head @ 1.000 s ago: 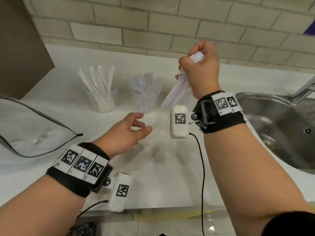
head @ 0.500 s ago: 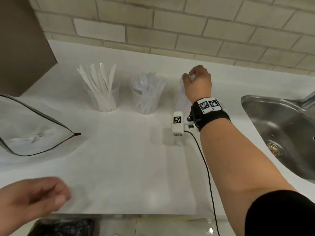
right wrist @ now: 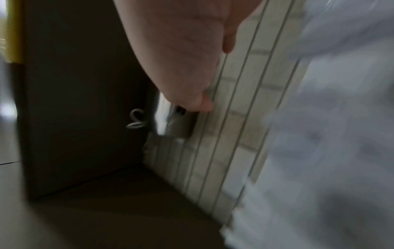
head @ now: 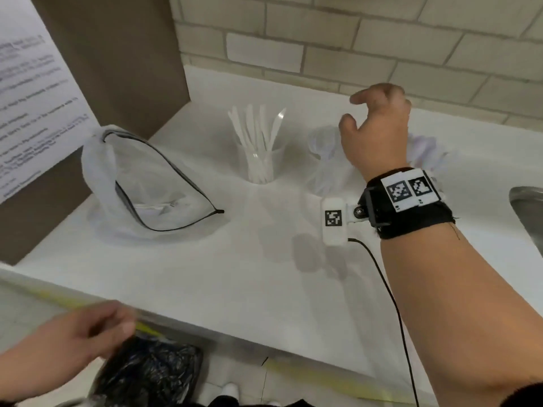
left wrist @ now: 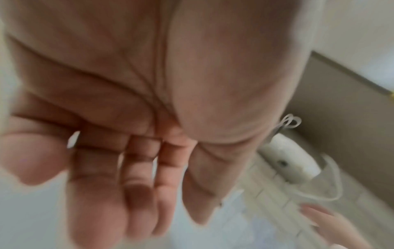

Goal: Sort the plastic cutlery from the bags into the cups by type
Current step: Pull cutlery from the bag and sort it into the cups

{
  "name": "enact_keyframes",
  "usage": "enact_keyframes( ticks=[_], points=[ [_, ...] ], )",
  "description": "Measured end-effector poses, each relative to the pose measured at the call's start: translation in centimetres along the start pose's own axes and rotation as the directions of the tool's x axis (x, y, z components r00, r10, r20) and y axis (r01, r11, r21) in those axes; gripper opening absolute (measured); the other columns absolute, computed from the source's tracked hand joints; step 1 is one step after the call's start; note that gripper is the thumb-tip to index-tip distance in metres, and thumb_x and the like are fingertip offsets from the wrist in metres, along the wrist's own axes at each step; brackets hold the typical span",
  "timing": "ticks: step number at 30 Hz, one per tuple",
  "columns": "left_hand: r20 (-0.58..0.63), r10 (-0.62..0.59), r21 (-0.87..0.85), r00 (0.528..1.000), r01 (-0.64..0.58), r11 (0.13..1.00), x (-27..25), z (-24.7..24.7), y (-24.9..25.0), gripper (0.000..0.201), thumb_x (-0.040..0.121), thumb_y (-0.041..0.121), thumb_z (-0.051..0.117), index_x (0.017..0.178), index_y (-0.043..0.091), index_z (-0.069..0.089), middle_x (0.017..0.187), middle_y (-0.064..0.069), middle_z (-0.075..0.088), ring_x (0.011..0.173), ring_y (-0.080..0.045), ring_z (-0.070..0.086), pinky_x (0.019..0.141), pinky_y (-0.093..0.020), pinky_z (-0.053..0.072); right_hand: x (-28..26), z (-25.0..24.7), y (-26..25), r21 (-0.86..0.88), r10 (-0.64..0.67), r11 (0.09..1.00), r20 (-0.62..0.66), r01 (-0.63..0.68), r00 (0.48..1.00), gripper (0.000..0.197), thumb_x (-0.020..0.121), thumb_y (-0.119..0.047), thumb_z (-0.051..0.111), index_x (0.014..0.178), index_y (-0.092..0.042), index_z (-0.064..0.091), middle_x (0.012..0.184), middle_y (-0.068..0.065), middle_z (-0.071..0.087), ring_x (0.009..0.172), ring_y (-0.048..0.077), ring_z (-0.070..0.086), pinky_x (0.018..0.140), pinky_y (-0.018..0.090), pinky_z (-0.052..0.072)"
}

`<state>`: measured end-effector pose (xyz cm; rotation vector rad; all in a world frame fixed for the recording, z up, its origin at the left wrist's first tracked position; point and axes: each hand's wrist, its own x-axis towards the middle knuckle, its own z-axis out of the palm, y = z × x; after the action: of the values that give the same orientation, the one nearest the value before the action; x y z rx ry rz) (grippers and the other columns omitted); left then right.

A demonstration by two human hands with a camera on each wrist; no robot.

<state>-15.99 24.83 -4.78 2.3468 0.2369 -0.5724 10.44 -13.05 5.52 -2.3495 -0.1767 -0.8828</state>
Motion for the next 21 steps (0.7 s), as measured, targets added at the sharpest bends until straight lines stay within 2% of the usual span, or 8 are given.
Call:
enact_keyframes(
  ticks=[1, 4, 7, 9, 12, 14, 18, 21],
  points=[
    [-0.087, 0.007, -0.019, 0.996, -0.009, 1.0, 0.2, -0.9, 2.3, 0.015, 0.078, 0.048, 0.068, 0.086, 0.036, 0.066, 0.064, -0.001, 0.066, 0.062, -0.016, 0.067, 0.07, -0.027, 0.053, -0.4, 1.0, -2.6, 0.058, -0.028, 0.998, 0.08, 0.023, 0.996, 0.029, 0.083, -0.017, 0.055, 0.11, -0.012, 0.064, 0.125, 0.009, 0.052, 0.119, 0.026, 0.045, 0.093, 0.017, 0.027],
    [-0.254, 0.146, 0.018, 0.956, -0.147, 0.989, 1.0, -3.4, 6.4, 0.011, 0.082, 0.048, 0.061, 0.091, 0.041, 0.063, 0.072, 0.011, 0.068, 0.068, -0.008, 0.065, 0.071, -0.033, 0.053, -2.5, 4.6, -9.6, 0.227, -0.193, 0.965, 0.288, 0.129, 0.938, 0.025, 0.086, -0.014, 0.055, 0.108, -0.013, 0.066, 0.114, 0.004, 0.058, 0.105, 0.017, 0.054, 0.086, 0.013, 0.031],
    [-0.416, 0.257, 0.109, 0.872, -0.233, 0.966, 2.7, -4.7, 9.0, 0.005, 0.088, 0.039, 0.06, 0.09, 0.035, 0.062, 0.081, 0.012, 0.063, 0.076, -0.001, 0.059, 0.063, -0.011, 0.043, -5.5, 8.4, -15.2, 0.342, -0.358, 0.917, 0.48, 0.205, 0.801, 0.023, 0.082, -0.006, 0.055, 0.1, -0.01, 0.068, 0.098, 0.003, 0.065, 0.083, 0.013, 0.056, 0.079, 0.019, 0.042],
    [-0.456, 0.323, 0.223, 0.83, -0.244, 0.944, 4.5, -5.5, 9.8, 0.013, 0.093, 0.032, 0.055, 0.104, 0.032, 0.061, 0.104, 0.013, 0.057, 0.081, -0.003, 0.058, 0.069, -0.012, 0.041, -7.2, 10.8, -17.7, 0.379, -0.415, 0.901, 0.609, 0.212, 0.676, 0.02, 0.082, -0.004, 0.054, 0.096, -0.008, 0.067, 0.093, 0.005, 0.069, 0.084, 0.02, 0.062, 0.08, 0.03, 0.048],
    [-0.314, 0.257, 0.443, 0.914, -0.098, 0.891, 7.9, -5.9, 8.5, 0.032, 0.098, 0.025, 0.041, 0.128, 0.025, 0.052, 0.133, -0.002, 0.047, 0.106, -0.025, 0.057, 0.092, -0.038, 0.044, -8.7, 13.8, -19.1, 0.305, -0.397, 0.915, 0.798, 0.264, 0.453, 0.02, 0.085, -0.008, 0.053, 0.103, -0.009, 0.061, 0.095, 0.008, 0.068, 0.088, 0.026, 0.061, 0.074, 0.032, 0.046],
    [-0.268, 0.131, 0.523, 0.954, 0.03, 0.852, 9.1, -5.8, 7.8, 0.036, 0.1, 0.028, 0.031, 0.132, 0.024, 0.048, 0.128, -0.007, 0.05, 0.108, -0.03, 0.057, 0.093, -0.045, 0.046, -9.1, 15.4, -19.2, 0.19, -0.329, 0.902, 0.883, 0.387, 0.335, 0.023, 0.09, -0.01, 0.05, 0.111, -0.013, 0.059, 0.102, 0.008, 0.066, 0.092, 0.025, 0.059, 0.072, 0.028, 0.04],
    [-0.362, 0.01, 0.551, 0.932, 0.206, 0.808, 9.7, -6.2, 7.4, 0.04, 0.1, 0.031, 0.025, 0.111, 0.013, 0.059, 0.105, -0.01, 0.062, 0.092, -0.029, 0.057, 0.079, -0.038, 0.046, -8.9, 17.0, -18.8, 0.028, -0.222, 0.868, 0.915, 0.496, 0.338, 0.032, 0.091, -0.029, 0.057, 0.12, -0.016, 0.06, 0.119, 0.006, 0.063, 0.107, 0.026, 0.059, 0.088, 0.032, 0.048],
    [-0.417, -0.082, 0.468, 0.905, 0.291, 0.835, 9.7, -6.7, 6.7, 0.034, 0.095, 0.028, 0.036, 0.119, 0.016, 0.056, 0.112, -0.009, 0.062, 0.099, -0.029, 0.057, 0.076, -0.036, 0.042, -9.0, 17.0, -18.6, 0.008, -0.178, 0.887, 0.928, 0.461, 0.326, 0.056, 0.083, -0.042, 0.067, 0.127, -0.011, 0.052, 0.121, 0.008, 0.062, 0.109, 0.027, 0.058, 0.091, 0.034, 0.049]
  ],
)
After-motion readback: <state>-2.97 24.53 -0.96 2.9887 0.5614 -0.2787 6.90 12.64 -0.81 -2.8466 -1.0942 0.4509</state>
